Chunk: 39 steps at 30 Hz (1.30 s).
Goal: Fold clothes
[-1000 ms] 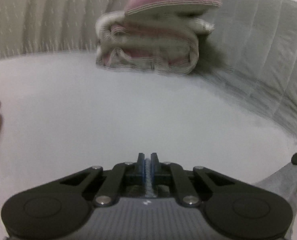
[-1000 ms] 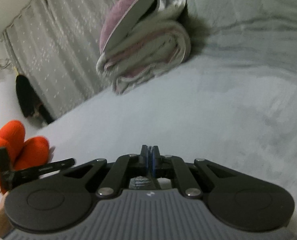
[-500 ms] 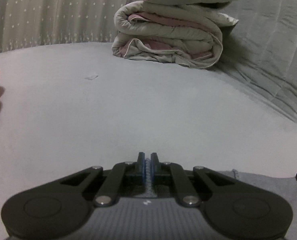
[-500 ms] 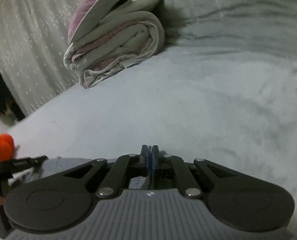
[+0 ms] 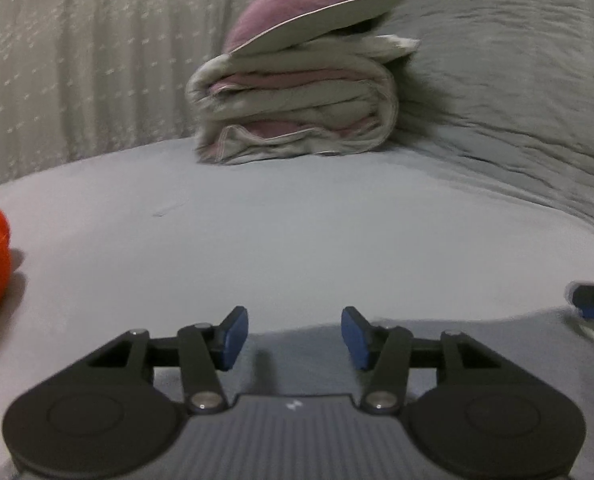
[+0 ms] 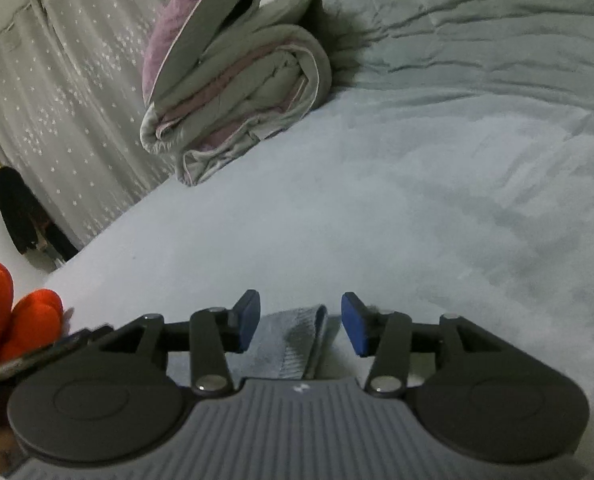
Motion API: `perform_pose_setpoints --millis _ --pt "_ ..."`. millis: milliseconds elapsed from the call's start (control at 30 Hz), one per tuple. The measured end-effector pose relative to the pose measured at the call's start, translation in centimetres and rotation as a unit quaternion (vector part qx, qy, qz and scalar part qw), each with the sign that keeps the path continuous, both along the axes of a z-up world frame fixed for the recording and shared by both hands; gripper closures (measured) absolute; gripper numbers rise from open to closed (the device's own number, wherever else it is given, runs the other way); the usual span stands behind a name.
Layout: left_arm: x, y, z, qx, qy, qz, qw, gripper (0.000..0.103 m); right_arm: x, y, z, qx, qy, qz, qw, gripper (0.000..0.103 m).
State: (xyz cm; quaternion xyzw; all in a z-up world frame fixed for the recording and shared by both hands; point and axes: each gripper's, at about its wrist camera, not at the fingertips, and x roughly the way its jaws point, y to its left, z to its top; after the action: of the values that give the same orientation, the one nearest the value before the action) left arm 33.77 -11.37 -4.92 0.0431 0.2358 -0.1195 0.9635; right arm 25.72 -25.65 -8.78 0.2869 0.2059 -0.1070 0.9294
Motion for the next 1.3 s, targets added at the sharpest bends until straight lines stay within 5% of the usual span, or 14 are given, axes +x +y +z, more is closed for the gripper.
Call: perform_pose_setpoints --millis 267,533,733,833,933,1100,1300 --pt "-3.7 -3.6 -0.3 -0.018 0.031 -0.092 0.9951 0.048 -1.0 -0.3 1.0 -0.002 -0.003 -0.012 1.000 0.053" --pt "-6.9 -7.0 -1.1 -0.039 0.066 -0.181 0.9805 0.049 -0.9 -0.8 0.4 0.027 0.007 -0.029 0.999 0.053" --pt "-7.5 -7.8 -2.6 -0.066 0.093 -0.222 0.9684 0.063 -0.9 -0.3 0.3 0.027 0.015 -0.030 0.999 0.053" --pt "-6.4 -6.9 -3.3 -0.106 0.113 -0.216 0.9641 0.087 -0.8 0.1 0.4 0.017 0.021 -0.035 0.999 0.053" --pt "-4.8 -4.3 -4.6 -0.207 0.155 -0.201 0.9449 0.096 -1.0 0.5 0.8 0.004 0.021 -0.043 0.999 0.053" --pt "-2.2 -0.6 -7.5 -0.371 0.227 -0.188 0.8806 0.098 -2.1 0.1 0.9 0.083 0.012 -0.028 0.996 0.053" --pt "-2.3 -0.8 -7.7 -0.385 0.233 -0.191 0.8723 0.098 -4.4 1.6 0.4 0.102 0.006 0.011 0.995 0.053"
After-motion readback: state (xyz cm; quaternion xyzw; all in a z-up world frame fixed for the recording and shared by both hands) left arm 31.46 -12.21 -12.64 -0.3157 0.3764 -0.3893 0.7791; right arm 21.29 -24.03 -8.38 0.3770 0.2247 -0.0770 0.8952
